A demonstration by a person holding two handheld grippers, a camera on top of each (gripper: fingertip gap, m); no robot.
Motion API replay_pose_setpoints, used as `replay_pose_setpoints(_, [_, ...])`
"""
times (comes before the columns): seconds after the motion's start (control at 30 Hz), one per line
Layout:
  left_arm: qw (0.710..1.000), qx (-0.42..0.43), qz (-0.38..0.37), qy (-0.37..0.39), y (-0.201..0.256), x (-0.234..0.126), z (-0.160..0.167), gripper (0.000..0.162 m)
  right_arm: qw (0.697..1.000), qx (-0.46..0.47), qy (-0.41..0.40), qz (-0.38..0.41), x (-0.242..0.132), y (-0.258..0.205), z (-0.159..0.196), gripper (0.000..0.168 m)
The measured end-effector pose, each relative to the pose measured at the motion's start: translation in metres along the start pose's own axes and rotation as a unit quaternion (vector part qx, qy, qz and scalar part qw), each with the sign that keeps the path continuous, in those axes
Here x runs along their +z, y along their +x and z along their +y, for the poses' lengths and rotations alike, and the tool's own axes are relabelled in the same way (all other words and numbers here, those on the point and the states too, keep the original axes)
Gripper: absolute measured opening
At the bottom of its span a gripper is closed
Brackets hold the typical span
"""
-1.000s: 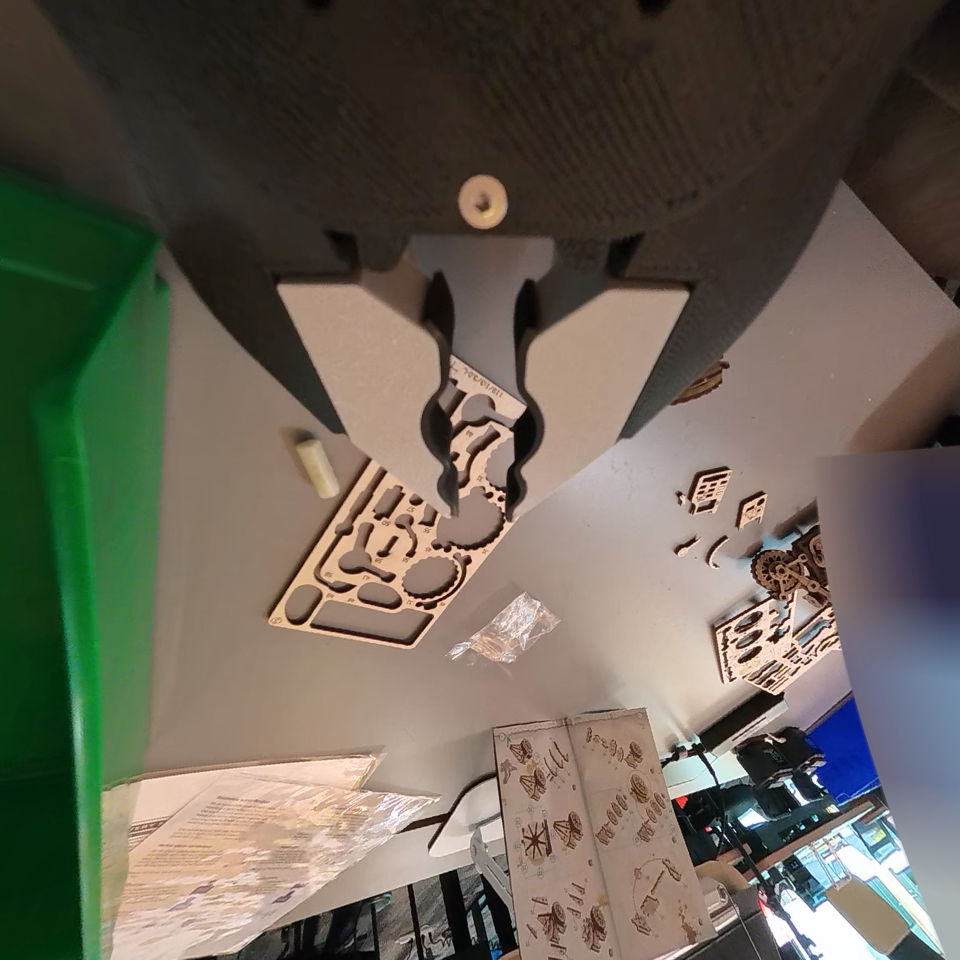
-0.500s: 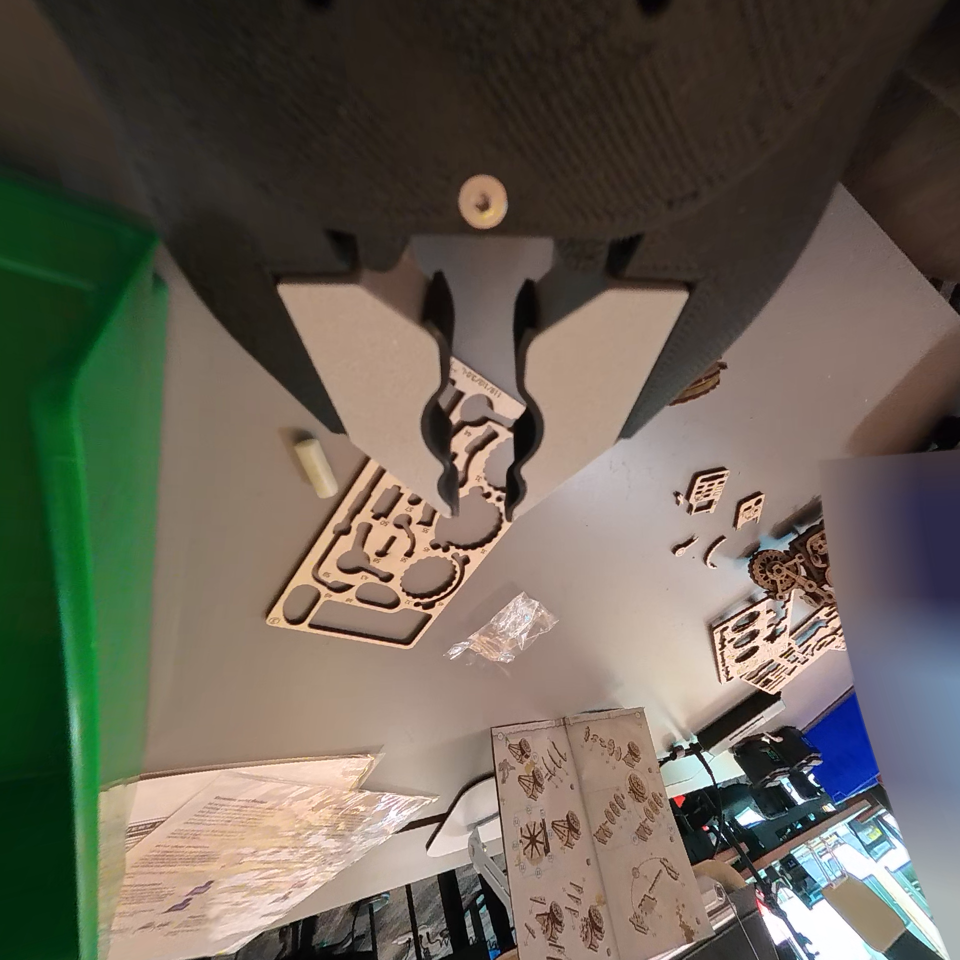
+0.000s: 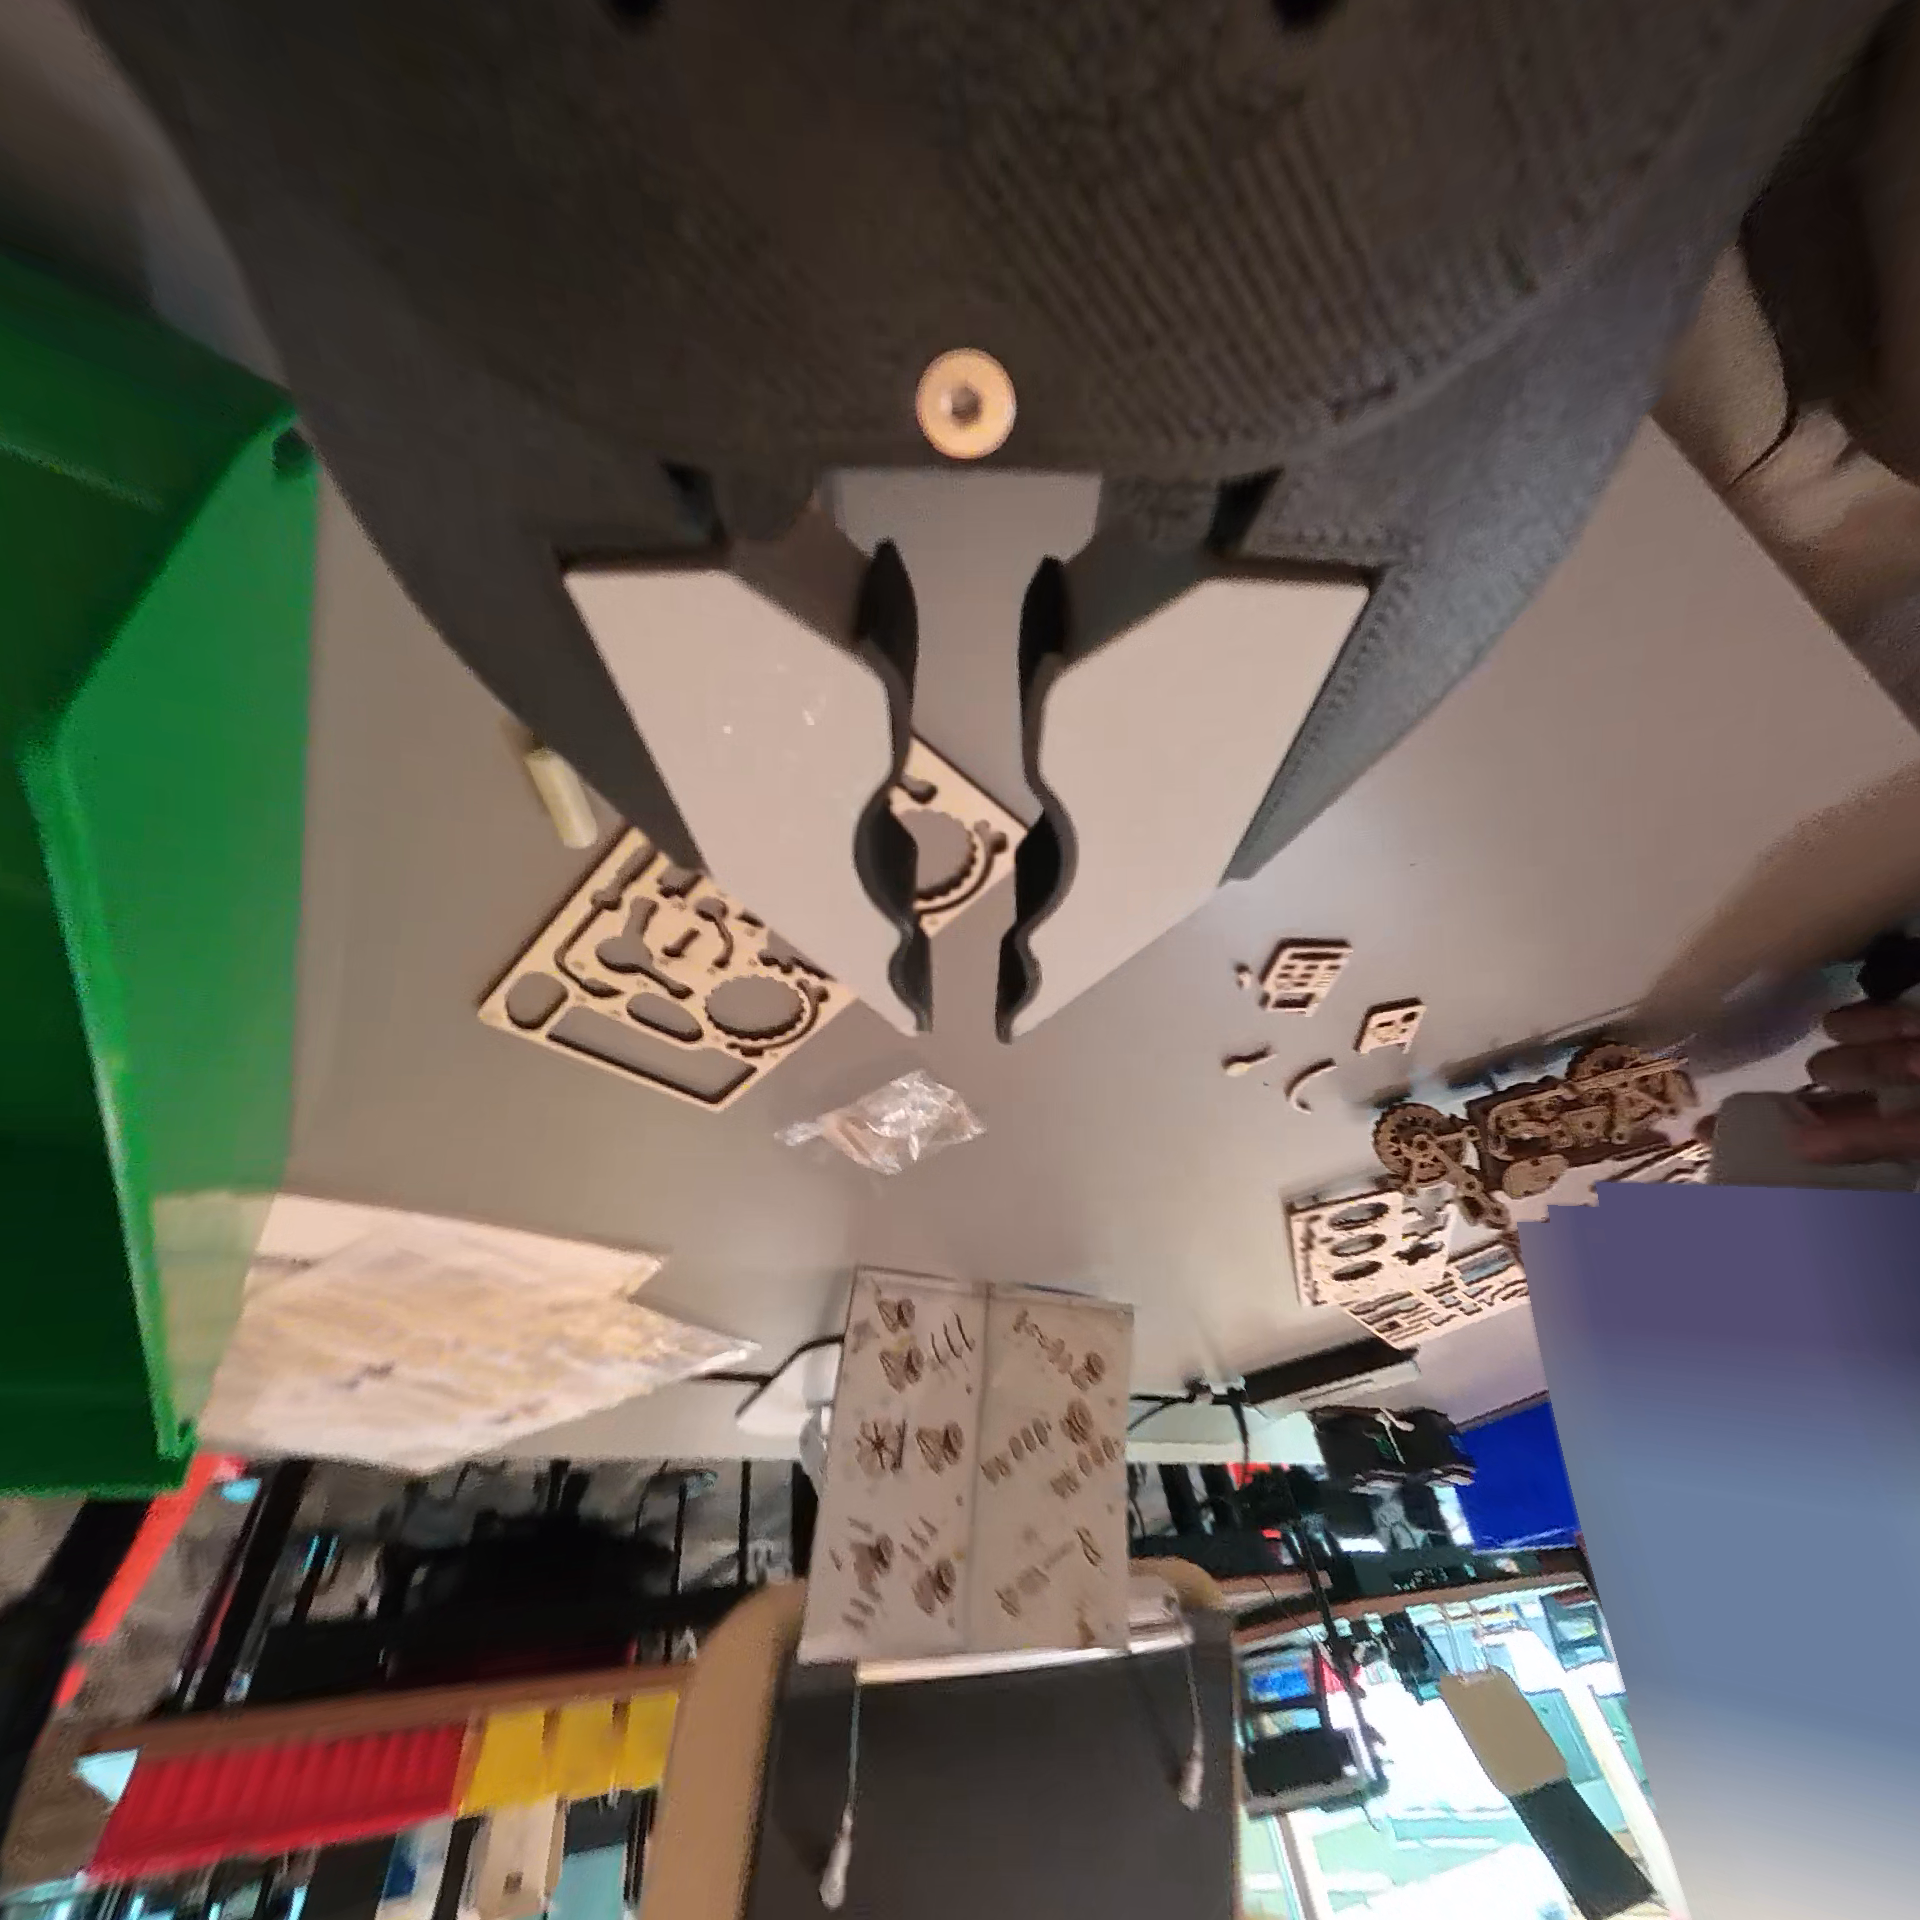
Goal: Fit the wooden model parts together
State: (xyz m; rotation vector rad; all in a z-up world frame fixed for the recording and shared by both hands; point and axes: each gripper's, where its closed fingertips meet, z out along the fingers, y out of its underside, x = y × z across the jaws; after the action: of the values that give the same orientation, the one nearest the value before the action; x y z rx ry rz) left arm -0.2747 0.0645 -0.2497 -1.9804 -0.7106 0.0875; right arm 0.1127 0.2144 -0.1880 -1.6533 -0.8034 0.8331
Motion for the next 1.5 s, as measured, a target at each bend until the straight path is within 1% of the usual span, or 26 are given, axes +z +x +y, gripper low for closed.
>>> replay_pose_setpoints(0.13, [0.999, 0.03, 0.013, 0.037, 0.01, -0.008, -0.008, 0.014, 0.999, -0.022, 0.02, -0.016, -0.011, -0.02, -0.01, 0.01])
replay_pose_setpoints(0.2, [0.997, 0.045, 0.028, 0.049, 0.017, -0.011, -0.01, 0.022, 0.999, -0.027, 0.021, -0.033, -0.012, -0.032, -0.013, 0.01])
replay_pose_setpoints(0.3, [0.996, 0.06, 0.036, 0.062, 0.022, -0.014, -0.012, 0.026, 0.998, -0.037, 0.02, -0.053, -0.011, -0.046, -0.013, 0.01])
replay_pose_setpoints(0.47, [0.994, 0.062, 0.045, 0.076, 0.023, -0.022, -0.013, 0.033, 0.995, -0.043, 0.016, -0.086, -0.003, -0.061, -0.015, 0.01])
replay_pose_setpoints(0.8, [0.99, 0.059, 0.067, 0.107, 0.017, -0.055, -0.007, 0.044, 0.987, -0.034, 0.013, -0.158, 0.022, -0.085, -0.022, 0.01])
replay_pose_setpoints(1.0, [0.992, 0.037, 0.067, 0.104, 0.009, -0.06, -0.004, 0.044, 0.984, -0.039, 0.002, -0.171, 0.032, -0.09, -0.017, 0.01])
replay_pose_setpoints(1.2, [0.994, 0.032, 0.068, 0.078, 0.009, -0.052, 0.001, 0.044, 0.986, -0.03, -0.016, -0.162, 0.037, -0.082, -0.006, 0.011])
replay_pose_setpoints(1.4, [0.996, -0.006, 0.076, 0.045, 0.007, -0.039, 0.005, 0.045, 0.988, 0.006, -0.014, -0.155, 0.035, -0.071, -0.008, 0.012])
replay_pose_setpoints(1.5, [0.995, -0.023, 0.088, 0.042, 0.006, -0.034, 0.002, 0.045, 0.988, 0.03, -0.003, -0.153, 0.033, -0.065, -0.011, 0.012])
